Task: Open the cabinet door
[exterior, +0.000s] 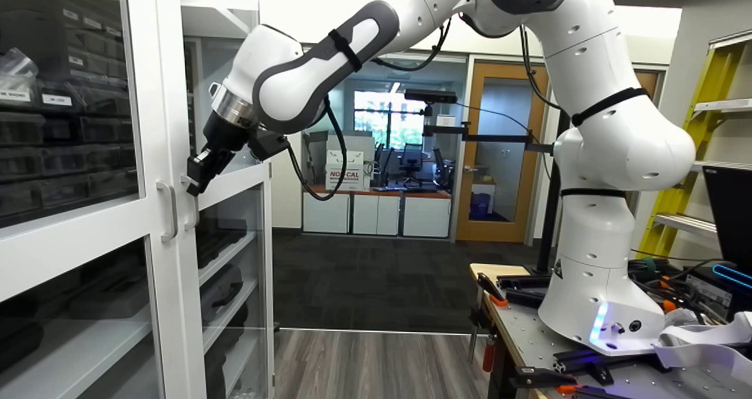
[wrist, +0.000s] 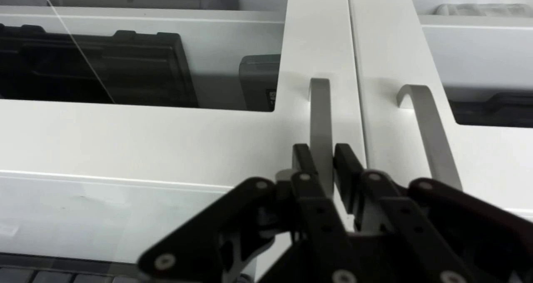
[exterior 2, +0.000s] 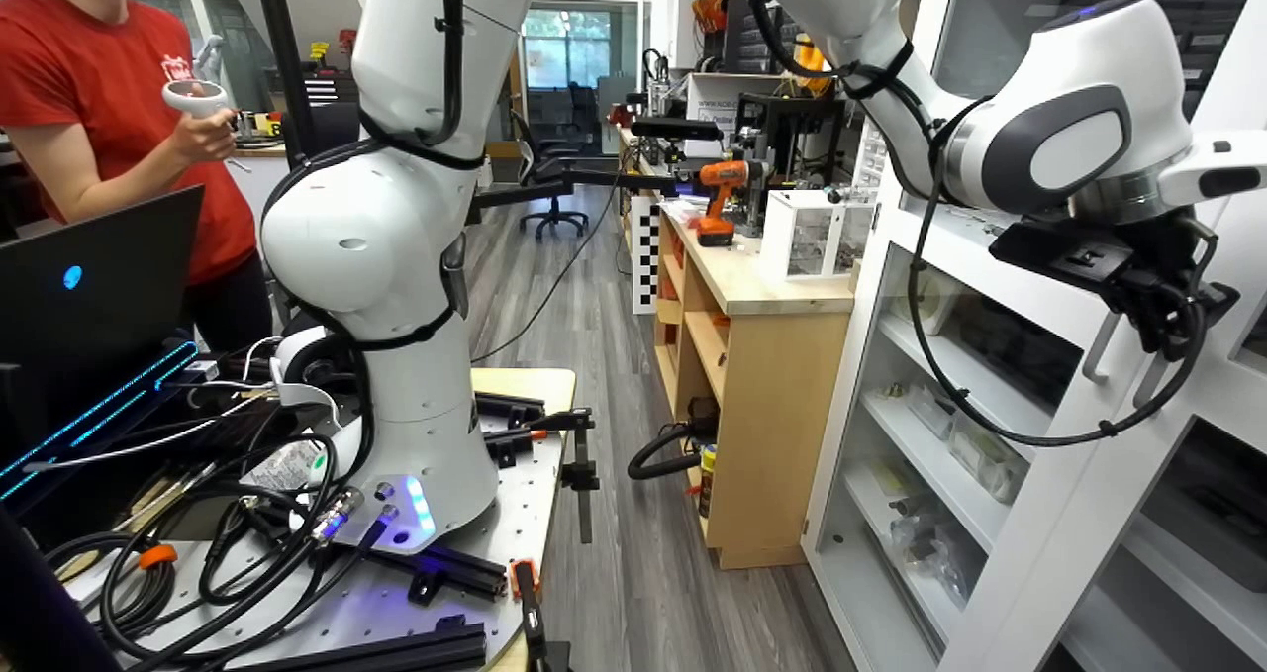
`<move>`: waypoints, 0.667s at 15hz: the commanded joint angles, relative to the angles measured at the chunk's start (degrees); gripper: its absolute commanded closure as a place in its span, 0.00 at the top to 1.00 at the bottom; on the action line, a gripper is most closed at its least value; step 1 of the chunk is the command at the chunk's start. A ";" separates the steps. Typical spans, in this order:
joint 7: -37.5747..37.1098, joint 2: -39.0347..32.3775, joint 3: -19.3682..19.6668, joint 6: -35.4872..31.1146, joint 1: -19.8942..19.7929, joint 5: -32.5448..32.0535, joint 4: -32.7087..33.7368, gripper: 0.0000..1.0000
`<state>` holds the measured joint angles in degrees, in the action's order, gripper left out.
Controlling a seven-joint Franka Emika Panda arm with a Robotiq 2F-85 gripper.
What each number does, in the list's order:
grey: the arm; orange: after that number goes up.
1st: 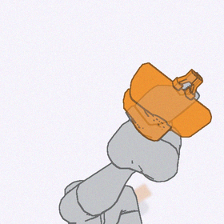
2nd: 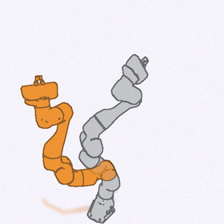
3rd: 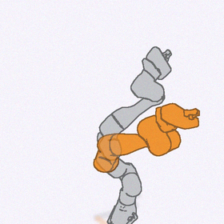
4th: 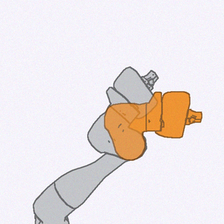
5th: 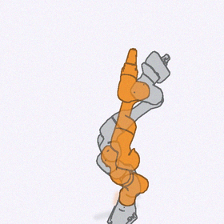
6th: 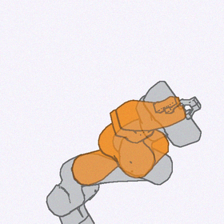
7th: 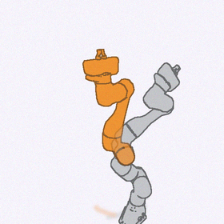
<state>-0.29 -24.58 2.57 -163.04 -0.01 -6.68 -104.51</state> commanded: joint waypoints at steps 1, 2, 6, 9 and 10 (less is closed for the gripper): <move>0.65 -0.39 -1.14 -0.06 -0.66 2.42 1.04 0.03; 0.79 -0.34 -1.25 0.04 -0.73 2.85 1.04 0.04; 4.29 0.62 -3.38 0.41 -2.64 5.01 0.05 0.04; 10.47 1.94 -6.43 0.62 -5.99 7.75 -1.21 0.04; 12.59 2.32 -7.54 0.57 -7.27 8.92 -1.59 0.04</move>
<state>5.96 -24.55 -1.01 -162.98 -3.46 -0.80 -104.53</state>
